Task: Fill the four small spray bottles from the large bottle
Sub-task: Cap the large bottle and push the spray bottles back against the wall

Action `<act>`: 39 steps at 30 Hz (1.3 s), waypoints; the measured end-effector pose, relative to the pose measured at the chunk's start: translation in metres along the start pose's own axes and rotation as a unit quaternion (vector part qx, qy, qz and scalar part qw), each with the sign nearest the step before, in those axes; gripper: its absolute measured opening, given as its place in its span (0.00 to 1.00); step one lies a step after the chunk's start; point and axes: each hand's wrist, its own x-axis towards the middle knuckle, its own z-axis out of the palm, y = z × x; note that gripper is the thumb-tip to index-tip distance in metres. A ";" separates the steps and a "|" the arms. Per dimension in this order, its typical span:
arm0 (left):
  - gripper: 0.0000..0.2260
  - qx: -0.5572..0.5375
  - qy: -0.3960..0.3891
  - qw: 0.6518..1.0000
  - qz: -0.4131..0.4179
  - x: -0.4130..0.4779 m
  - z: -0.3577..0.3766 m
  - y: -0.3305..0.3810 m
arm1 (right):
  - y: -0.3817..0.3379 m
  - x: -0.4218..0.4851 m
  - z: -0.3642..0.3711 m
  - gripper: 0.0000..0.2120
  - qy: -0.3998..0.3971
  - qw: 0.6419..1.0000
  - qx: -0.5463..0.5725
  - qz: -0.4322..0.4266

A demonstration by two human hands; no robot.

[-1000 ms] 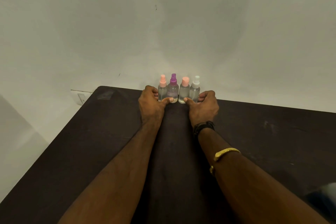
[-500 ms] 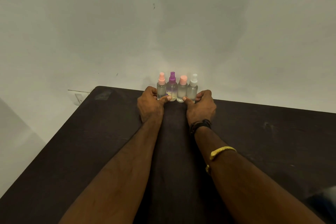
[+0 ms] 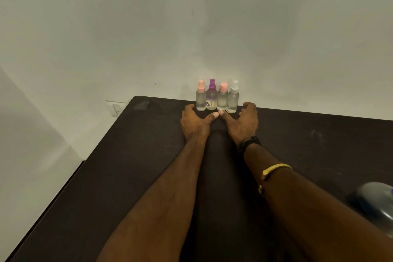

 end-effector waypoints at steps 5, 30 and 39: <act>0.33 -0.010 -0.043 0.999 0.017 -0.025 -0.017 0.004 | -0.010 -0.026 -0.014 0.32 -0.035 0.999 -0.008 -0.013; 0.33 0.205 -0.016 0.882 0.423 -0.177 -0.101 0.007 | -0.018 -0.170 -0.124 0.37 0.069 0.883 -0.285 -0.367; 0.32 0.184 -0.011 0.870 0.457 -0.210 -0.100 0.013 | -0.017 -0.194 -0.162 0.36 0.095 0.865 -0.310 -0.382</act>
